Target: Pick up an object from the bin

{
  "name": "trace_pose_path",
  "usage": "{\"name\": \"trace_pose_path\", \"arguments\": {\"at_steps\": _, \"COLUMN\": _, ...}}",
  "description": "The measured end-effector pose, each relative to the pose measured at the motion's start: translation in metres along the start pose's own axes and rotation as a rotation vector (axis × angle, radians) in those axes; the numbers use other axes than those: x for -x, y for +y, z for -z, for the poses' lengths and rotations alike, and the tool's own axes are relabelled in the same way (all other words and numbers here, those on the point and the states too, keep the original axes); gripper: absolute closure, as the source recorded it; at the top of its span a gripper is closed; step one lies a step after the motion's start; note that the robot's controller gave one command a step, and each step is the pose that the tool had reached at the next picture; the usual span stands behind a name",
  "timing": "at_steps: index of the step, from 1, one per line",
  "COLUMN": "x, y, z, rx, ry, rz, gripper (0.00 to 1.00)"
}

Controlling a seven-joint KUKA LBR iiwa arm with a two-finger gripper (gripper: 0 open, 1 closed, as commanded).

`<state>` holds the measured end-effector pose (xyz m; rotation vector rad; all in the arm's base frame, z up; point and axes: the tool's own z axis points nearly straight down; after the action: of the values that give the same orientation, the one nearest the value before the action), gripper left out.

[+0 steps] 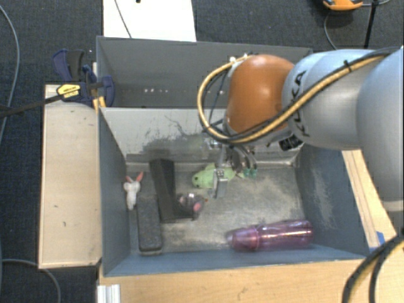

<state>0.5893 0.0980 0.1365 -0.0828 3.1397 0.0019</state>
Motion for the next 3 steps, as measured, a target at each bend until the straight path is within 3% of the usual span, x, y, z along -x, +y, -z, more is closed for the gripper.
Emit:
{"name": "trace_pose_path", "arguments": {"at_steps": 1, "x": -0.007, "y": -0.039, "z": -0.042, "rx": 0.001, "ry": -0.005, "rz": 0.308, "gripper": 1.00}}
{"name": "trace_pose_path", "arguments": {"at_steps": 2, "x": -0.007, "y": -0.039, "z": -0.042, "rx": 0.001, "ry": -0.005, "rz": 0.307, "gripper": 1.00}}
{"name": "trace_pose_path", "arguments": {"at_steps": 3, "x": -0.010, "y": -0.042, "z": -0.001, "rx": 0.002, "ry": 0.002, "rz": 0.297, "gripper": 1.00}}
